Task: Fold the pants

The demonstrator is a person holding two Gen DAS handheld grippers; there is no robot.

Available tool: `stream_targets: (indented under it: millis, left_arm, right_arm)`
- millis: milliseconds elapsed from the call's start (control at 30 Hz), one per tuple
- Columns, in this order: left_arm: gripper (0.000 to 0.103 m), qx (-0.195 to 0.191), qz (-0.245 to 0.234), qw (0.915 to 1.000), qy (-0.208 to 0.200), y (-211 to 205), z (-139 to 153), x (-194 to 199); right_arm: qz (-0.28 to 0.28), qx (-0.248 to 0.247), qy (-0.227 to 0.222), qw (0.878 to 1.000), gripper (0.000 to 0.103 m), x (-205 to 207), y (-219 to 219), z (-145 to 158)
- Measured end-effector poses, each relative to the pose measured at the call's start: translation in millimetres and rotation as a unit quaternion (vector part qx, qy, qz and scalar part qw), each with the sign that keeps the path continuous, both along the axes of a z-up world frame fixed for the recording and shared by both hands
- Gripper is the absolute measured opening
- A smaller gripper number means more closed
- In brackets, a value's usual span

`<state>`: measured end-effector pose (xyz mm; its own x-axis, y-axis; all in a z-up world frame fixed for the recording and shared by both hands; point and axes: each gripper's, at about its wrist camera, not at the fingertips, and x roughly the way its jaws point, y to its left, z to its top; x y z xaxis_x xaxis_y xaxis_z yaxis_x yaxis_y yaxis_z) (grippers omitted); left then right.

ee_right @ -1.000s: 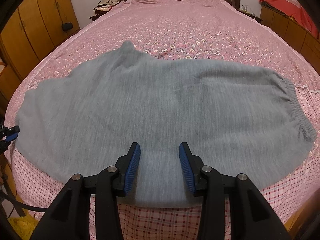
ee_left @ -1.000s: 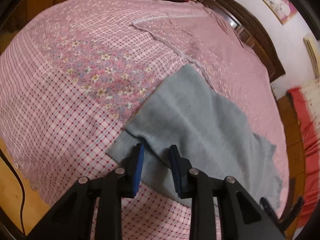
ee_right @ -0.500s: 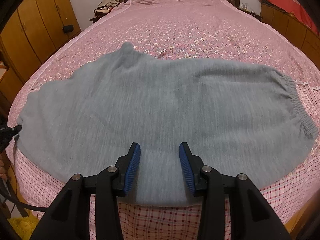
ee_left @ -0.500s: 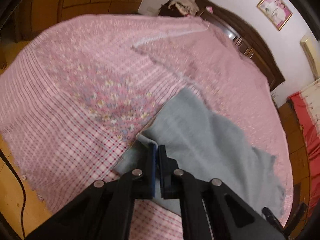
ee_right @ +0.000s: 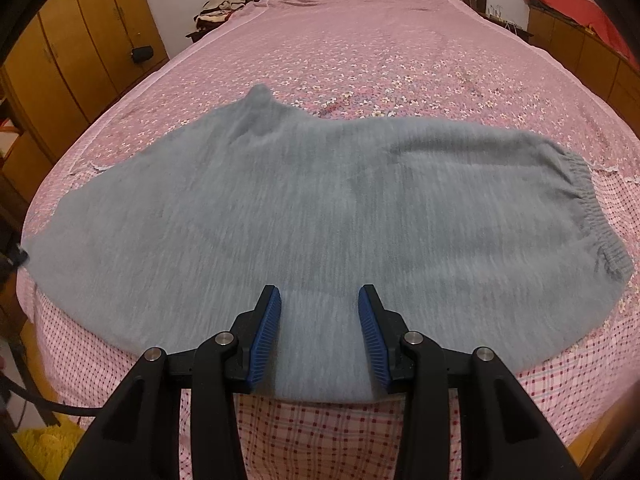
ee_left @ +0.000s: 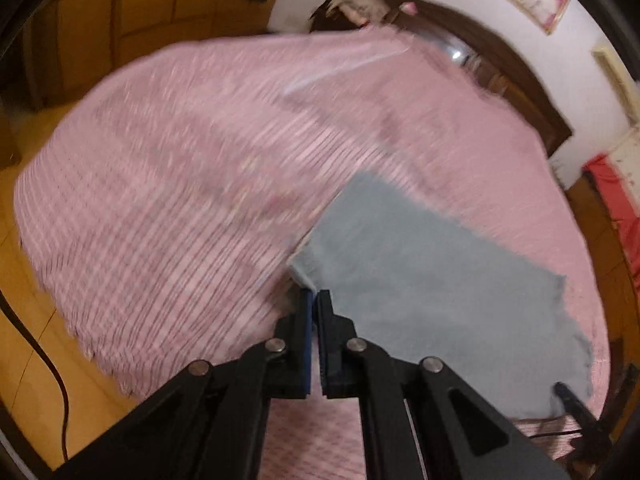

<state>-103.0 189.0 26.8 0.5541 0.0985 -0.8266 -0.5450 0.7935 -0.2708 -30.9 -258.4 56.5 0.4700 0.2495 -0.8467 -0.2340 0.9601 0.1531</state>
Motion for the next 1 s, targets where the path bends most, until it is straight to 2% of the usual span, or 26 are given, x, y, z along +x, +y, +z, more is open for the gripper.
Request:
stream_targets:
  millis: [67, 133, 267, 333, 433, 533, 600, 700, 767, 867, 933, 1000]
  left_arm:
    - [0.002, 0.017, -0.006, 0.9994, 0.031, 1, -15, 1]
    - [0.002, 0.038, -0.011, 0.9981, 0.048, 0, -18, 1]
    - [0.002, 0.085, -0.025, 0.9951, 0.044, -6, 3, -2]
    - [0.002, 0.107, -0.044, 0.9930, 0.026, -14, 22, 2]
    - [0.004, 0.096, -0.081, 0.9921, -0.007, -25, 37, 20]
    - [0.005, 0.067, -0.124, 0.9898, -0.018, -34, 34, 49]
    - [0.005, 0.047, -0.147, 0.9879, -0.014, -41, 26, 71]
    - [0.005, 0.038, -0.163, 0.9860, 0.004, -51, 9, 97]
    - [0.005, 0.049, -0.159, 0.9858, 0.023, -53, -7, 110]
    - [0.005, 0.049, -0.155, 0.9862, 0.033, -52, -17, 117]
    - [0.005, 0.050, -0.155, 0.9863, 0.030, -48, -19, 117]
    - [0.005, 0.044, -0.154, 0.9867, 0.029, -44, -19, 115]
  right_arm:
    - [0.000, 0.000, 0.001, 1.000, 0.042, -1, -1, 1]
    - [0.004, -0.002, 0.003, 1.000, 0.042, -3, -1, 0]
    - [0.021, -0.023, 0.003, 1.000, 0.042, -6, 1, -1]
    - [0.029, -0.029, 0.001, 0.999, 0.042, -8, 2, 0]
    - [0.025, -0.013, 0.001, 1.000, 0.042, -3, -2, 7]
    - [0.008, 0.003, -0.013, 1.000, 0.042, 11, -12, 15]
    - [-0.005, 0.011, -0.017, 1.000, 0.042, 23, -18, 18]
    - [-0.025, 0.028, -0.021, 0.999, 0.042, 45, -31, 21]
    - [-0.042, 0.017, -0.019, 0.999, 0.042, 60, -39, 17]
    - [-0.089, -0.060, 0.007, 0.994, 0.041, 79, -53, 0]
    - [-0.096, -0.060, 0.005, 0.994, 0.037, 82, -65, -6]
    - [-0.111, -0.051, 0.009, 0.992, 0.028, 81, -81, -6]
